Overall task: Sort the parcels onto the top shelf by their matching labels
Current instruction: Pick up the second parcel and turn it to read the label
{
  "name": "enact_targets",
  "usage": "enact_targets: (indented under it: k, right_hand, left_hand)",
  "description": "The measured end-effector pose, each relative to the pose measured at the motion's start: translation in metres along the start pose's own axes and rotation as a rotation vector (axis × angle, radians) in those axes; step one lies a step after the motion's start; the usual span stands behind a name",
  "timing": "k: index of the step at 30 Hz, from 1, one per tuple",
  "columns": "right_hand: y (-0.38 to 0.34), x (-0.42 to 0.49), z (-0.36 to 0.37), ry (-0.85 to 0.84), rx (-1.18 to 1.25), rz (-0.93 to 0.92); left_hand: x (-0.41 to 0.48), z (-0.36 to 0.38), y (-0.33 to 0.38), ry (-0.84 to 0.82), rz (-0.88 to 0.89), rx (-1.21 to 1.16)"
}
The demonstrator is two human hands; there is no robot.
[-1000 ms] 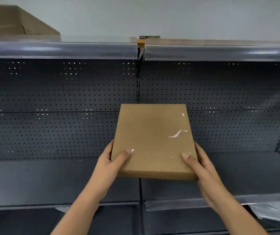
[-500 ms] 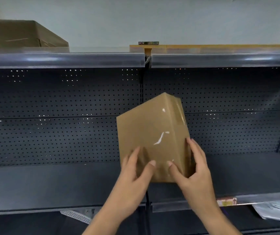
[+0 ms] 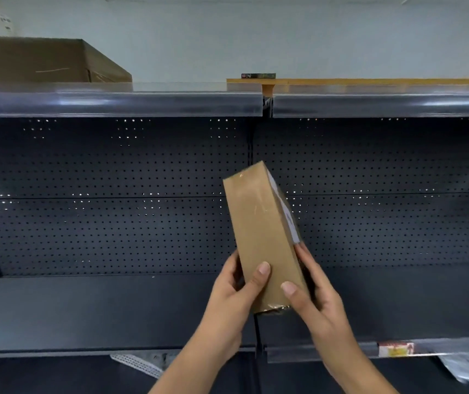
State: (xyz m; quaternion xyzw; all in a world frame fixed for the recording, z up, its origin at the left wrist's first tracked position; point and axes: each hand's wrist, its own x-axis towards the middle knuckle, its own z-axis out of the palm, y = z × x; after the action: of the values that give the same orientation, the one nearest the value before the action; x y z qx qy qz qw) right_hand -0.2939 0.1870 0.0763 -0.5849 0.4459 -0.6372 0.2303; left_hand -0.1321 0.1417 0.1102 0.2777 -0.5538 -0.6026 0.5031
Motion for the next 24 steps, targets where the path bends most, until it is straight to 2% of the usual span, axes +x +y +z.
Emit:
enact_targets:
  k: [5, 8, 11, 15, 20, 22, 24]
  right_hand:
    - [0.018, -0.007, 0.007, -0.063, -0.028, 0.017]
    - [0.02, -0.014, 0.017, -0.001, -0.042, -0.016]
    - [0.016, -0.017, 0.03, 0.038, -0.081, -0.058]
    - [0.004, -0.016, 0.031, -0.044, -0.113, -0.098]
    - [-0.009, -0.007, 0.001, -0.347, -0.264, -0.133]
    - [-0.011, 0.0, -0.009, -0.34, -0.338, -0.13]
    - [-0.01, 0.009, -0.017, -0.227, -0.381, -0.122]
  left_hand:
    - [-0.008, 0.004, -0.013, 0.025, 0.129, 0.109]
    - [-0.011, 0.009, -0.008, -0.029, 0.141, 0.268]
    - [-0.011, 0.01, -0.001, 0.005, 0.131, 0.318]
    - [-0.014, 0.007, -0.004, 0.09, 0.16, 0.24]
    - [-0.006, -0.005, -0.008, 0.184, 0.183, 0.065]
    - [-0.002, -0.011, -0.01, 0.173, 0.192, 0.032]
    - [0.002, -0.019, -0.012, 0.171, 0.197, -0.005]
